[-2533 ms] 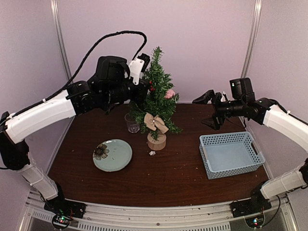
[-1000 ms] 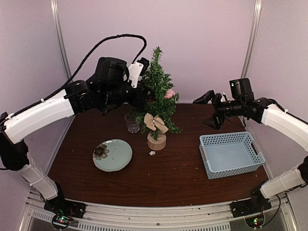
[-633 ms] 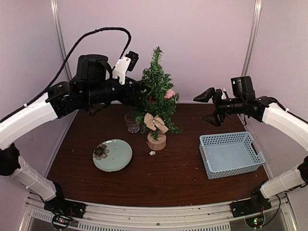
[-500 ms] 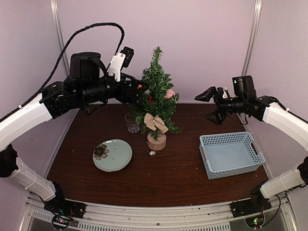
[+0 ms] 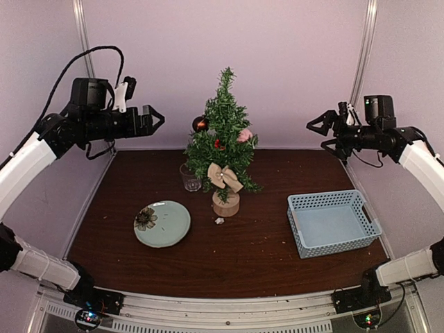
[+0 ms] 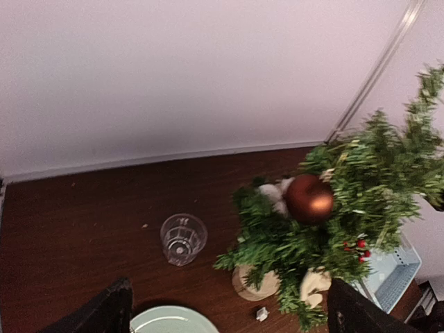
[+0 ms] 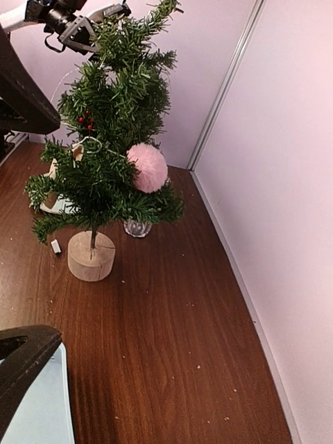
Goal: Decorate the small christmas tree
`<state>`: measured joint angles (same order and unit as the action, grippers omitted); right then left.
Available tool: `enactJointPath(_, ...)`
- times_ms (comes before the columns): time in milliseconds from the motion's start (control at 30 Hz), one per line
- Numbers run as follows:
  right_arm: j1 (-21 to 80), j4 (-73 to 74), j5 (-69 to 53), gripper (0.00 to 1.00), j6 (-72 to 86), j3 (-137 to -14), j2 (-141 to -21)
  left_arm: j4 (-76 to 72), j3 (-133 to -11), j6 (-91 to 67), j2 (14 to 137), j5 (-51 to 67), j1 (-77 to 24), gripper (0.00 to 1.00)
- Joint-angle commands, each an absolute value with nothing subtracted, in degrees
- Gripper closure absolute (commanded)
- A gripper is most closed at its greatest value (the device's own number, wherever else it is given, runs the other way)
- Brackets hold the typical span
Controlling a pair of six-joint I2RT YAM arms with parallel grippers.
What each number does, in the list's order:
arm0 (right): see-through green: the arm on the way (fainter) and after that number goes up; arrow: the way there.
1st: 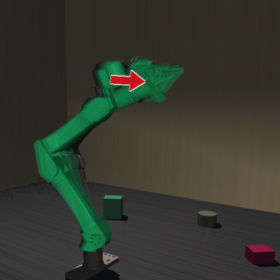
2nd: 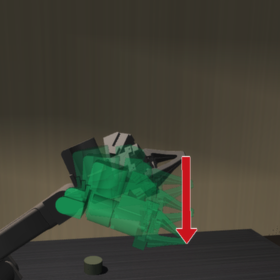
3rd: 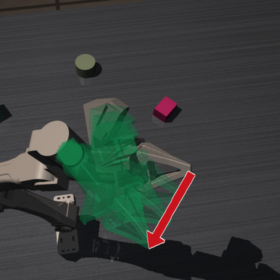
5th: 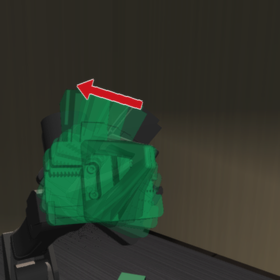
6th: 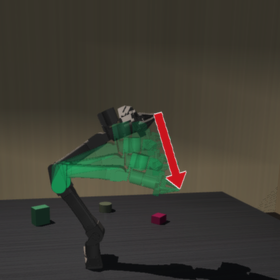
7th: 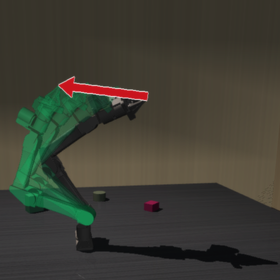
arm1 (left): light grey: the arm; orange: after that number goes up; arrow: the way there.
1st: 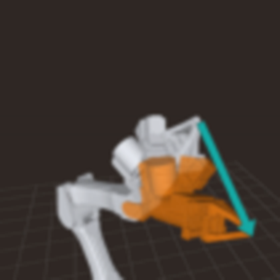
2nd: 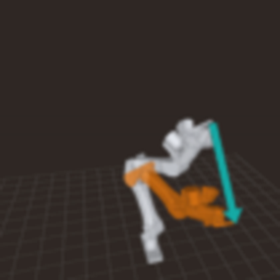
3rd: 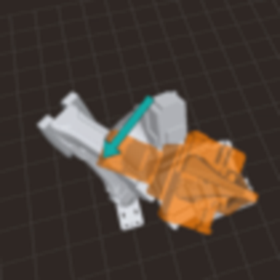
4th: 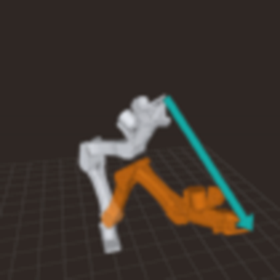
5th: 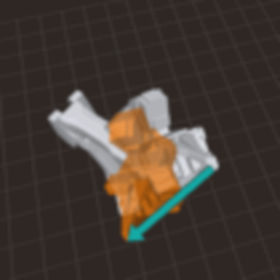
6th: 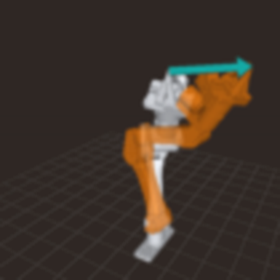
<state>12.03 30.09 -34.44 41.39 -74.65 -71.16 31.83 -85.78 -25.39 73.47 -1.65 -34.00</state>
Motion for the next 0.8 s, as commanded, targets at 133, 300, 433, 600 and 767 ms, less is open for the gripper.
enactJointPath(133,8.27,34.54,-28.78,0.0,29.21,-64.24,-62.24,46.36,-77.21,-33.01,71.3,-2.98,-23.03,0.02)
enactJointPath(300,7.74,32.07,-28.57,0.01,28.74,-54.5,-57.67,51.08,-71.18,-35.98,74.53,-6.28,-23.03,0.02)
enactJointPath(433,7.73,30.55,-26.93,0.01,27.0,-48.68,-55.82,47.84,-63.29,-37.77,74.93,-3.96,-23.03,0.03)
enactJointPath(600,7.73,27.45,-25.66,0.0,24.36,-43.33,-55.05,41.67,-53.57,-39.1,72.04,-3.51,-23.12,0.03)
enactJointPath(767,7.82,25.56,-26.56,0.01,23.65,-40.44,-56.82,38.59,-48.18,-39.68,70.3,-3.83,-23.12,0.02)
